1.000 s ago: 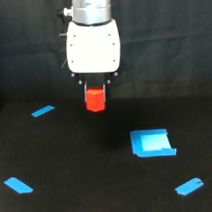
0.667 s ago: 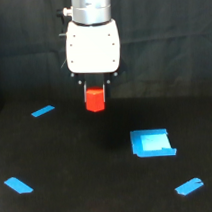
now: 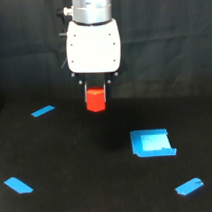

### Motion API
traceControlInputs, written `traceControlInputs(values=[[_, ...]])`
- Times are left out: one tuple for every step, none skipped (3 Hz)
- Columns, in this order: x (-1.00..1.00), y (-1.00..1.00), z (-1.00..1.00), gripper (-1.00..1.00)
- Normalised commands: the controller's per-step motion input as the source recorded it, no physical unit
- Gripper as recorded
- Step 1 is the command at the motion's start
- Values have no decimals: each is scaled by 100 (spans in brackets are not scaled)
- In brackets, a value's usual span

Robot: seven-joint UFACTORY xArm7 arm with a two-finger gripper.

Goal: Pick up the red object from the table

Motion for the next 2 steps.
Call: traceControlInputs(values=[[-1, 7, -3, -100], [11, -15, 0, -100]])
